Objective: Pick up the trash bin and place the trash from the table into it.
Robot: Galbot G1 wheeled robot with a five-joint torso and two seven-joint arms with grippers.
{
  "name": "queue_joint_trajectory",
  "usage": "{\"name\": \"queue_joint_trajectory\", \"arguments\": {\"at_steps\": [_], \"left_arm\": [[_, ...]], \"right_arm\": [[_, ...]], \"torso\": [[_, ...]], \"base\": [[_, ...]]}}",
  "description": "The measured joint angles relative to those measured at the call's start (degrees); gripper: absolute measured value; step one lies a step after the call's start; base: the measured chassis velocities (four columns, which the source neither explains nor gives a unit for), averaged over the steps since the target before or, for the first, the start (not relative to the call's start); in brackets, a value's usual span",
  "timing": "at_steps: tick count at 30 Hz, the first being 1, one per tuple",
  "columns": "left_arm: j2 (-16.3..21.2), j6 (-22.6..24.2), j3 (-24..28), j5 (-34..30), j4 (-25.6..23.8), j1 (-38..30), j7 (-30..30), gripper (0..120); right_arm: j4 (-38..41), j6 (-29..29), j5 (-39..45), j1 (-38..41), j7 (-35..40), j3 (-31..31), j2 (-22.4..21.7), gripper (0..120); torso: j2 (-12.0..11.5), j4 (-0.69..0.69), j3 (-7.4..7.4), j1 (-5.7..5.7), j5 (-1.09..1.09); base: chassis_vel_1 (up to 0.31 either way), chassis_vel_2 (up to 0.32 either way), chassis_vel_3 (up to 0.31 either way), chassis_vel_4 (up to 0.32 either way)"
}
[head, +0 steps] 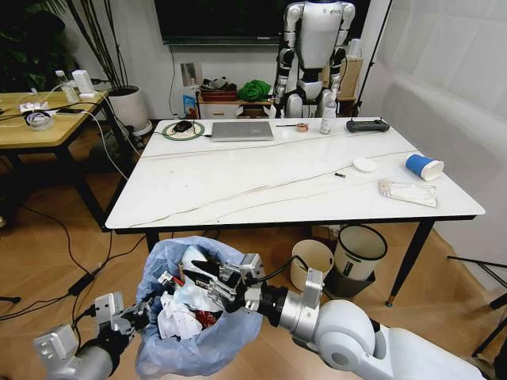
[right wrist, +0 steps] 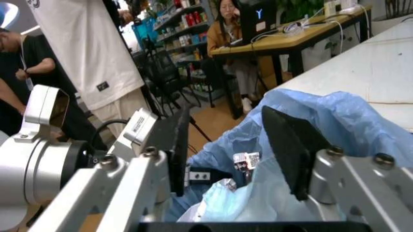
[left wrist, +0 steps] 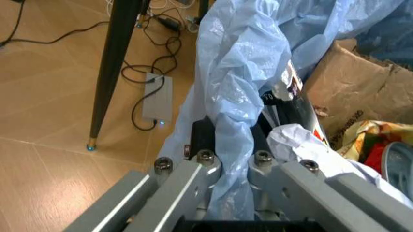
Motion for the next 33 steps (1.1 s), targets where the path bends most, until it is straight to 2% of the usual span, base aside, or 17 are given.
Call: {"name": "queue_joint_trajectory", "arguments": {"at_steps": [5,7,8,14,21,24,30,33], "left_arm": [[-0.2,0.0,0.2,0.3,0.1,0.0,0.0,0],[-0.2,0.0,0.2,0.3,0.1,0.0,0.0,0],[-0.3,0.0,0.5,0.5,0.4,0.0,0.0,0],[-0.5,-0.1,1.0,0.7,1.2,-0.1,0.0,0],[-0.5,-0.3,1.0,1.1,0.8,0.6,0.1,0],[-0.5,-0.4,1.0,1.2,0.5,0.7,0.2,0],[-0.3,-0.5,0.9,1.2,0.5,0.4,0.4,0],[-0.3,-0.5,1.1,1.2,0.9,0.0,0.5,0]], "right_arm": [[0.5,-0.3,-0.1,-0.9,1.3,4.6,0.2,67],[0.5,-0.3,-0.1,-0.9,1.3,4.6,0.2,67],[0.5,-0.7,0.0,-1.1,2.4,7.8,0.7,75],[-1.1,-2.2,0.7,-0.9,7.7,16.4,3.0,97],[-6.5,-4.9,-0.2,-1.9,14.6,23.9,5.6,100],[-9.5,-3.6,-3.3,-3.0,16.1,26.3,6.4,100],[-13.8,-1.8,-6.0,-7.2,16.8,34.0,7.2,100],[-16.4,2.4,-5.9,-9.8,12.8,37.8,6.0,100]], "torso": [[0.0,0.0,0.0,0.0,0.0],[0.0,0.0,0.0,0.0,0.0],[0.0,0.0,0.0,0.0,0.0],[0.0,0.0,0.0,0.0,0.0],[0.0,0.0,0.0,0.0,0.01],[0.0,0.0,0.01,0.0,0.01],[0.0,0.0,0.0,0.0,0.01],[0.0,-0.01,0.0,0.0,0.01]], "base": [[0.0,0.0,0.0,0.0],[0.0,0.0,0.0,0.0],[0.0,0.0,0.0,0.0],[0.0,0.0,0.0,0.0],[0.0,0.0,0.0,0.0],[0.0,0.0,0.0,0.0],[0.0,0.0,0.0,0.0],[0.0,0.0,0.0,0.0]]}}
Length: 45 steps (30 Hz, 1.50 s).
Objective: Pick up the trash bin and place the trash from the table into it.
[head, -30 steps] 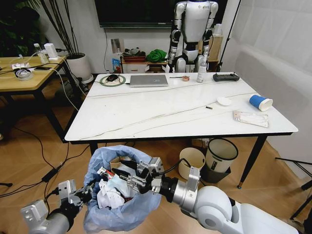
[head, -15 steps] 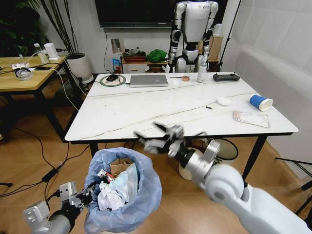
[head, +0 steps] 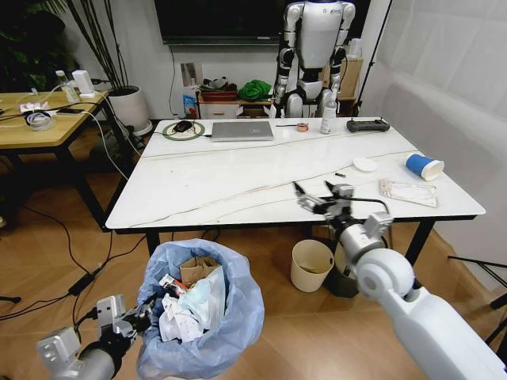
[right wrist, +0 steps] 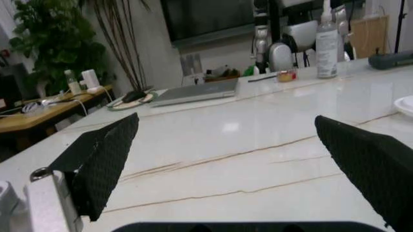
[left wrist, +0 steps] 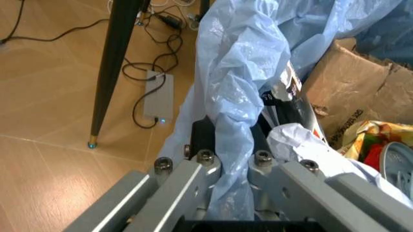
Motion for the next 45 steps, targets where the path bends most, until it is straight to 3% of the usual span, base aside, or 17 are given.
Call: {"name": "queue_joint_trajectory", "arguments": {"at_steps": [20,45], "left_arm": [[-0.4,-0.1,1.2,0.2,1.1,-0.8,0.3,0],[-0.9,-0.1,1.6,0.8,0.5,-0.5,0.6,0]], "right_arm": [[-6.9,5.8,-4.4,-4.9,-10.5,5.5,2.3,100],[-7.1,6.2,-1.8,-5.6,-12.7,7.2,2.2,100]], "torso": [[0.0,0.01,0.0,0.0,-0.01],[0.0,0.01,0.0,0.0,-0.01]], "base": [[0.0,0.0,0.0,0.0],[-0.01,-0.009,0.013,0.014]]}}
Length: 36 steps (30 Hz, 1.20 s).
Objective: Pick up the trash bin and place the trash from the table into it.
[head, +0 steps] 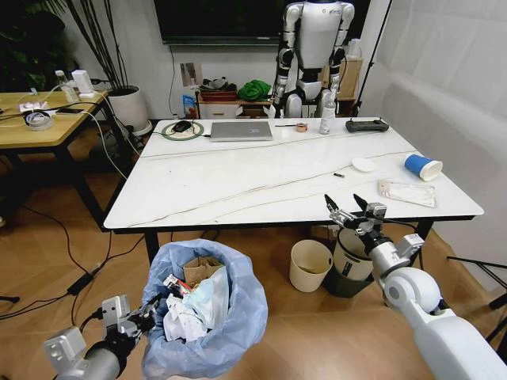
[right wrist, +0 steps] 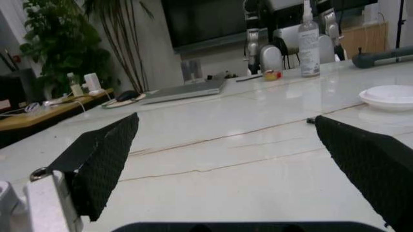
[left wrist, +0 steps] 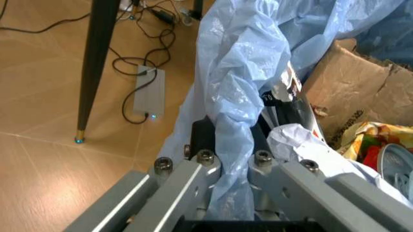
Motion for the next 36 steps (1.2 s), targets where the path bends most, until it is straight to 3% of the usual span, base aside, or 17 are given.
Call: {"name": "queue_joint_trajectory", "arguments": {"at_steps": [36], "left_arm": [[0.3,0.0,0.4,0.0,0.0,-0.4,0.3,0]], "right_arm": [[-0.3,0.1,0.7,-0.6,-1.5,1.2,-0.1,100]], "torso": [[0.0,-0.01,0.0,0.0,0.0]], "base": [[-0.095,-0.093,0.093,0.1]]}}
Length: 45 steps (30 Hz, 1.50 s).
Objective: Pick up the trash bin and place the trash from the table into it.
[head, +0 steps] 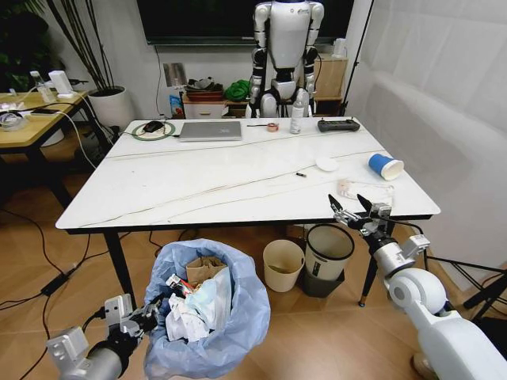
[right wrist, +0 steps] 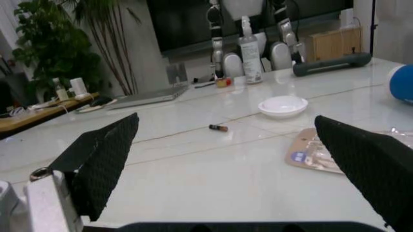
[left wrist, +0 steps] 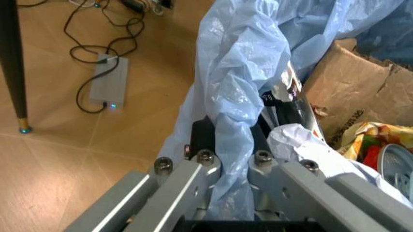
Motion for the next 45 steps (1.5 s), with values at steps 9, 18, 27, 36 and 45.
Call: {"name": "queue_joint_trajectory", "arguments": {"at_steps": [9,18,27,36,45], "left_arm": [[0.0,0.0,0.2,0.0,0.1,-0.1,0.0,0],[0.0,0.1,0.2,0.0,0.2,-0.1,0.0,0],[-0.1,0.1,-0.6,-0.1,-0.1,0.4,0.1,0],[-0.1,0.1,-1.4,0.1,-1.1,1.4,0.1,0],[-0.6,0.1,-2.1,0.0,-1.7,2.0,0.1,0]], "right_arm": [[-0.1,0.4,-0.2,-0.1,-0.4,0.0,0.0,100],[-0.8,1.5,-1.8,0.1,-1.0,0.0,0.1,100],[-2.8,0.7,-6.4,4.8,-0.5,-2.8,-0.2,100],[-8.5,-10.9,-3.4,18.7,8.5,-9.9,-0.9,100],[-22.1,-14.0,-2.1,29.9,8.4,-11.1,0.2,100]], "torso": [[0.0,0.01,0.0,0.0,0.0],[0.0,0.0,0.0,0.0,-0.01],[0.0,-0.01,0.0,0.0,-0.02],[0.0,0.03,0.01,0.0,0.02],[0.0,0.01,0.01,0.0,0.02]], "base": [[-0.112,-0.105,0.102,0.105],[-0.111,-0.11,0.102,0.102],[-0.037,-0.041,0.038,0.031],[0.0,0.0,0.0,0.0],[0.0,0.0,0.0,0.0]]}}
